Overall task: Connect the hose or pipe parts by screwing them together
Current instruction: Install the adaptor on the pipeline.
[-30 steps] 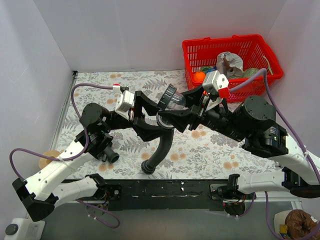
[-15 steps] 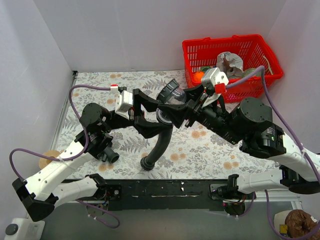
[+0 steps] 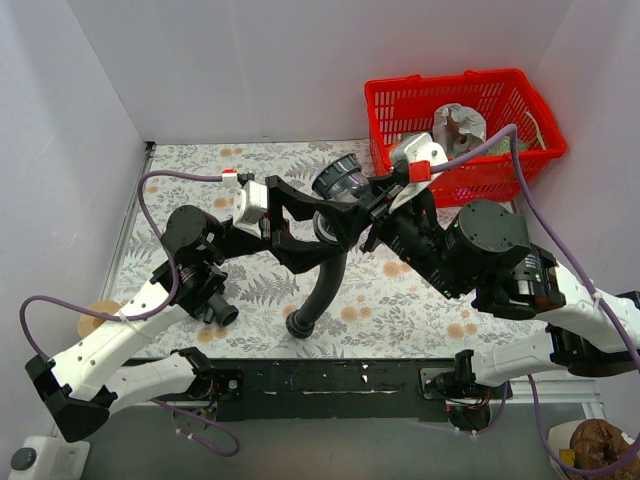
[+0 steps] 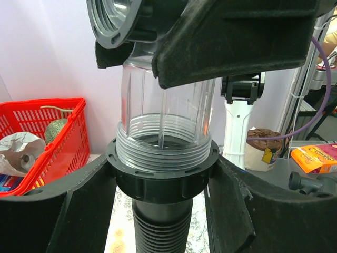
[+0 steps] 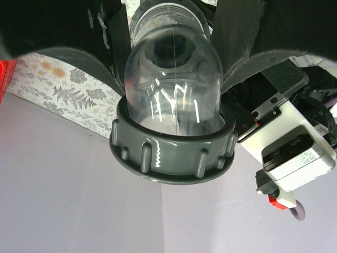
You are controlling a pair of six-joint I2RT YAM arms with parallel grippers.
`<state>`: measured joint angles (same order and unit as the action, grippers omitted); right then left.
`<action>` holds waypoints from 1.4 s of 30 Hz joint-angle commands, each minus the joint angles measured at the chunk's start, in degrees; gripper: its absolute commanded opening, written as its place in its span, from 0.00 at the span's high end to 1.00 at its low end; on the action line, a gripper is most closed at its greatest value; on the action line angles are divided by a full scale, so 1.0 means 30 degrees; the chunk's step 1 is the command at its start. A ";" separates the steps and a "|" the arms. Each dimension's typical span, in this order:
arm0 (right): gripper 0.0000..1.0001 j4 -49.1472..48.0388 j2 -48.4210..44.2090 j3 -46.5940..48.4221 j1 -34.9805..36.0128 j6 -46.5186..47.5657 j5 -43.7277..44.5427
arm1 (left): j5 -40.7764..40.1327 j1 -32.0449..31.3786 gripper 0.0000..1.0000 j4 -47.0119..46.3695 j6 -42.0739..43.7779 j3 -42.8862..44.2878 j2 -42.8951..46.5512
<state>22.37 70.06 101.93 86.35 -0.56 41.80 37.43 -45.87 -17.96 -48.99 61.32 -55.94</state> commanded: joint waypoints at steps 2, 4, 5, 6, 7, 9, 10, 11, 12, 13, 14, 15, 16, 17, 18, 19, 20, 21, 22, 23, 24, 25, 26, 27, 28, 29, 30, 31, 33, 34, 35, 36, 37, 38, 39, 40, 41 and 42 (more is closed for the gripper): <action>0.99 0.4497 0.1812 -0.1514 0.0896 -0.3942 0.0155 | -0.4830 0.0230 1.00 -0.5177 0.1389 0.1825 0.0308; 0.99 0.4409 0.1783 -0.1574 0.0896 -0.4818 0.0770 | -0.4946 0.0230 1.00 -0.5206 0.1419 0.1796 0.0366; 0.99 0.4350 0.1783 -0.1574 0.0896 -0.5143 0.0947 | -0.4976 0.0230 1.00 -0.5235 0.1448 0.1796 0.0337; 0.99 0.4350 0.1812 -0.1545 0.0896 -0.5407 0.1152 | -0.4977 0.0230 1.00 -0.5265 0.1477 0.1796 0.0337; 0.99 0.4350 0.1870 -0.1516 0.0896 -0.5874 0.1415 | -0.5006 0.0230 1.00 -0.5352 0.1477 0.1738 0.0308; 0.99 0.4408 0.2133 -0.1283 0.0896 -0.6286 0.1709 | -0.5035 0.0230 1.00 -0.5381 0.1536 0.1709 0.0308; 0.99 0.4437 0.2279 -0.1194 0.0896 -0.6463 0.1856 | -0.5064 0.0230 1.00 -0.5440 0.1507 0.1680 0.0308; 0.99 0.4670 0.2571 -0.1048 0.0896 -0.6813 0.2031 | -0.5152 0.0230 1.00 -0.5499 0.1536 0.1650 0.0308; 0.99 0.4875 0.2777 -0.0583 0.0896 -0.7135 0.2265 | -0.5181 0.0230 1.00 -0.5557 0.1565 0.1621 0.0308; 0.99 0.5109 0.2953 -0.0346 0.0925 -0.7370 0.2731 | -0.5240 0.0230 1.00 -0.5616 0.1594 0.1592 0.0337; 0.99 0.5344 0.3273 -0.0083 0.0954 -0.7750 0.2997 | -0.5327 0.0230 1.00 -0.5674 0.1623 0.1533 0.0366; 0.99 0.5752 0.3451 0.0152 0.1041 -0.7899 0.3348 | -0.5357 0.0230 1.00 -0.5704 0.1653 0.1504 0.0366; 0.99 0.5814 0.3598 0.0473 0.1100 -0.7958 0.3960 | -0.5416 0.0230 1.00 -0.5704 0.1682 0.1474 0.0395; 0.99 0.5873 0.3802 0.0592 0.1246 -0.7988 0.4228 | -0.5503 0.0230 1.00 -0.5675 0.1740 0.1445 0.0367; 0.99 0.6134 0.3920 0.0739 0.1334 -0.8133 0.4491 | -0.5562 0.0230 1.00 -0.5675 0.1741 0.1416 0.0424; 0.99 0.6253 0.4124 0.1117 0.1393 -0.8222 0.4987 | -0.5592 0.0230 1.00 -0.5704 0.1828 0.1445 0.0425; 0.99 0.6399 0.4416 0.1324 0.1597 -0.8309 0.5340 | -0.5708 0.0230 1.00 -0.5704 0.1829 0.1387 0.0425; 0.99 0.6604 0.4622 0.1558 0.1715 -0.8397 0.5721 | -0.5796 0.0230 1.00 -0.5704 0.1858 0.1386 0.0454; 0.99 0.6838 0.4827 0.1734 0.1890 -0.8427 0.6536 | -0.5855 0.0230 1.00 -0.5675 0.1887 0.1415 0.0425; 0.99 0.6985 0.5235 0.2142 0.2240 -0.8456 0.7009 | -0.5943 0.0230 1.00 -0.5675 0.1916 0.1387 0.0425; 0.99 0.7132 0.5443 0.2349 0.2359 -0.8486 0.7361 | -0.6030 0.0230 1.00 -0.5675 0.1917 0.1415 0.0425; 0.99 0.7481 0.5648 0.2555 0.2535 -0.8631 0.8032 | -0.6205 0.0230 1.00 -0.5617 0.1917 0.1445 0.0425; 0.99 0.7572 0.5969 0.2876 0.2797 -0.8691 0.8445 | -0.6323 0.0230 1.00 -0.5587 0.1946 0.1445 0.0425; 0.99 0.7601 0.6059 0.2966 0.2916 -0.8691 0.8739 | -0.6382 0.0230 1.00 -0.5587 0.1975 0.1503 0.0425; 0.99 0.7631 0.6118 0.3054 0.2946 -0.8720 0.9032 | -0.6586 0.0230 1.00 -0.5558 0.1975 0.1532 0.0425; 0.99 0.7718 0.6235 0.3113 0.3005 -0.8923 0.9209 | -0.6617 0.0230 1.00 -0.5558 0.2004 0.1562 0.0425; 0.99 0.7690 0.6236 0.3084 0.3005 -0.8984 0.9269 | -0.6704 0.0230 1.00 -0.5558 0.2034 0.1591 0.0425; 0.99 0.7603 0.6236 0.3084 0.3005 -0.8984 0.9356 | -0.6734 0.0230 1.00 -0.5558 0.2092 0.1649 0.0425; 0.99 0.7690 0.6265 0.3142 0.2976 -0.9509 0.9561 | -0.6968 0.0230 1.00 -0.5529 0.2180 0.1738 0.0396; 0.99 0.7719 0.6265 0.3143 0.3005 -0.9627 0.9736 | -0.7056 0.0230 1.00 -0.5529 0.2209 0.1825 0.0367; 0.99 0.7748 0.6265 0.3143 0.3005 -0.9977 0.9825 | -0.7260 0.0230 1.00 -0.5529 0.2239 0.1913 0.0337; 0.99 0.7806 0.6323 0.3172 0.3034 -1.0125 0.9971 | -0.7320 0.0230 1.00 -0.5558 0.2297 0.1914 0.0308; 0.99 0.7836 0.6324 0.3230 0.3034 -1.0243 1.0262 | -0.7436 0.0230 1.00 -0.5587 0.2385 0.1914 0.0308; 0.99 0.7865 0.6440 0.3259 0.3063 -1.0389 1.0468 | -0.7554 0.0230 1.00 -0.5674 0.2385 0.1914 0.0308; 0.99 0.7865 0.6470 0.3347 0.3064 -1.0593 1.0645 | -0.7845 0.0230 1.00 -0.5733 0.2385 0.1885 0.0279; 0.99 0.7807 0.6557 0.3551 0.3093 -1.0653 1.1023 | -0.8022 0.0230 1.00 -0.5763 0.2414 0.1855 0.0278; 0.99 0.7662 0.6703 0.3611 0.3151 -1.0625 1.1201 | -0.8169 0.0230 1.00 -0.5908 0.2386 0.1797 0.0249; 0.99 0.7428 0.6762 0.3640 0.3181 -1.0306 1.1377 | -0.8402 0.0230 1.00 -0.5967 0.2443 0.1709 0.0278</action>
<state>37.74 83.20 115.83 92.49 -24.84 80.14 32.51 -46.26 -14.98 -45.74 61.32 -56.77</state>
